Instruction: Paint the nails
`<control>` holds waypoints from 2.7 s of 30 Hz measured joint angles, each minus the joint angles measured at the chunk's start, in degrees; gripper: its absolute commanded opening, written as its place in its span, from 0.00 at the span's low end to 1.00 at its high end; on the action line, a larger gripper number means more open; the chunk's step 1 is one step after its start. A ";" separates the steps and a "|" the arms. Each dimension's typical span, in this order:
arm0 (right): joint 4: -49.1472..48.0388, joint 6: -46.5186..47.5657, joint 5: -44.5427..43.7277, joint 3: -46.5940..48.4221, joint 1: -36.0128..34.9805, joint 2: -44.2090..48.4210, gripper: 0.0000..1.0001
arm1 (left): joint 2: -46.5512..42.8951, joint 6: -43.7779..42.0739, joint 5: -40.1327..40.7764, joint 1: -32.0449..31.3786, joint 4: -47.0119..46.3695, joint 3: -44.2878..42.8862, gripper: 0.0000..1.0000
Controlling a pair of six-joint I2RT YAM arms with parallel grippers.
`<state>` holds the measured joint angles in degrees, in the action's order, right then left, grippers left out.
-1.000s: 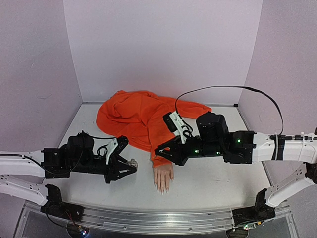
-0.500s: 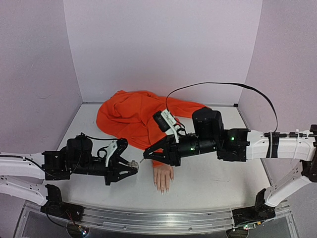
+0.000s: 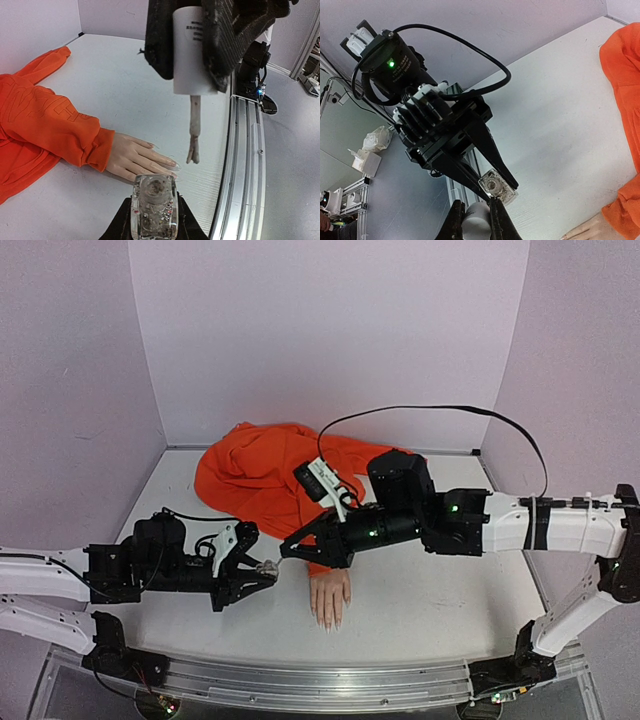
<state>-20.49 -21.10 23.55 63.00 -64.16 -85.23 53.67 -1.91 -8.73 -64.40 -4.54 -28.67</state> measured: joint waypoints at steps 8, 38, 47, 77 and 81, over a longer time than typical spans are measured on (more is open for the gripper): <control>0.37 -0.26 -0.42 1.81 0.00 -1.75 0.00 | 0.07 -1.68 1.42 -0.17 0.09 0.00 0.00; 2.10 0.15 -1.75 3.37 -0.02 -4.72 0.00 | 1.86 -2.80 2.93 -0.98 2.10 -0.11 0.00; 2.29 0.24 -1.73 3.39 -0.15 -5.97 0.00 | 1.86 -2.80 2.93 -1.27 2.12 -0.13 0.00; 3.37 5.60 5.86 4.66 -1.11 -9.55 0.00 | 1.03 -2.64 -1.81 -1.73 3.48 -0.33 0.00; 5.60 10.56 10.14 5.57 -1.14 -9.75 0.00 | 0.79 -2.34 -6.60 -1.73 5.51 -1.27 0.00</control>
<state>-14.90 -10.55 33.69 68.58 -65.30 -94.98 54.46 -4.25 -15.33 -66.13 0.97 -29.93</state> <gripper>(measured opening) 0.144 0.217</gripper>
